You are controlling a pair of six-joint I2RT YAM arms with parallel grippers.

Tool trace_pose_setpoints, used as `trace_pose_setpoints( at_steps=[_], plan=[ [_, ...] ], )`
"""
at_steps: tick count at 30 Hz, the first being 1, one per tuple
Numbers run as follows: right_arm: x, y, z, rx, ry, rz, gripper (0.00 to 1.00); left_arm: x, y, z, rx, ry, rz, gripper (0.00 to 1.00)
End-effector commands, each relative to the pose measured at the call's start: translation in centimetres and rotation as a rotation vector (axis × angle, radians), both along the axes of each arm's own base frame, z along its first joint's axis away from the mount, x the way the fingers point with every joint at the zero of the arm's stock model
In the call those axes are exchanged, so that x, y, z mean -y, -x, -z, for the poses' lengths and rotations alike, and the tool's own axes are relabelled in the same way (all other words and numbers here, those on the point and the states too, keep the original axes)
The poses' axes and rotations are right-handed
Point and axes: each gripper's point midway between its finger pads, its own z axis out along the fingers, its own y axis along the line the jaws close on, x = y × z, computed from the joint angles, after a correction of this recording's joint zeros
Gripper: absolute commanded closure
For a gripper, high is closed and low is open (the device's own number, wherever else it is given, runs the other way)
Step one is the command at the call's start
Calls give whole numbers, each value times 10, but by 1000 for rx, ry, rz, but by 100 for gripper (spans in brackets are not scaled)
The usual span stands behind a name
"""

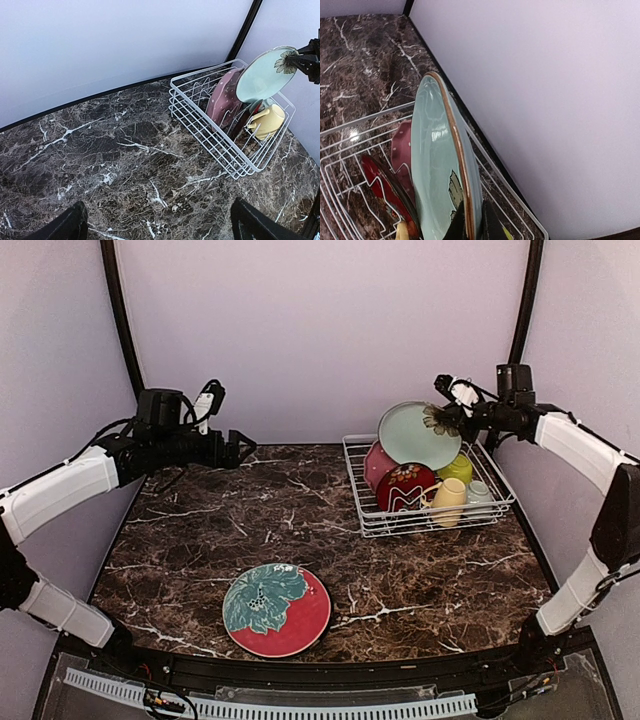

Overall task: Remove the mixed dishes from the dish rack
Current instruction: Grab the plate from the dish rack, then place the plate with another plate.

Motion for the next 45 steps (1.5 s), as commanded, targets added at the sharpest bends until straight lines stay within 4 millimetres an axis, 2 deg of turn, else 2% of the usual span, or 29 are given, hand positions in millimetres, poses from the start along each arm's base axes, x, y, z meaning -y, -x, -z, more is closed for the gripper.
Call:
trace_pose_setpoints(
  at_steps=[1, 3, 10, 14, 16, 19, 21, 24, 26, 32, 39, 45],
  plan=[
    [9, 2, -88, 253, -241, 167, 100, 2, 10, -16, 20, 52, 20, 1],
    [17, 5, -95, 236, -335, 244, 100, 3, 11, -17, 17, 63, 26, 1],
    [40, 17, -98, 131, -555, 424, 100, 9, 14, -19, -2, 102, 52, 1],
    [67, 20, -103, 82, -682, 603, 100, 13, 16, -19, -19, 126, 69, 1],
    [75, 21, -99, 15, -772, 679, 100, 15, 17, -20, -25, 137, 78, 1],
    [74, 25, -88, -154, -872, 742, 100, 16, 18, -21, -28, 145, 82, 1],
    [59, 32, -83, -287, -939, 697, 100, 15, 18, -23, -24, 144, 78, 1],
    [22, 50, -80, -510, -1043, 520, 100, 10, 18, -26, -9, 134, 58, 1],
    [-2, 62, -71, -664, -1078, 436, 100, 6, 18, -29, 5, 123, 39, 1],
    [-83, 105, -43, -916, -1017, 246, 100, -10, 16, -36, 47, 92, -37, 1],
    [-166, 148, 19, -1149, -850, 152, 100, -36, 13, -44, 110, 67, -162, 2],
    [-230, 187, 77, -1326, -704, 72, 100, -41, 14, -45, 127, 67, -186, 2]
  ],
)
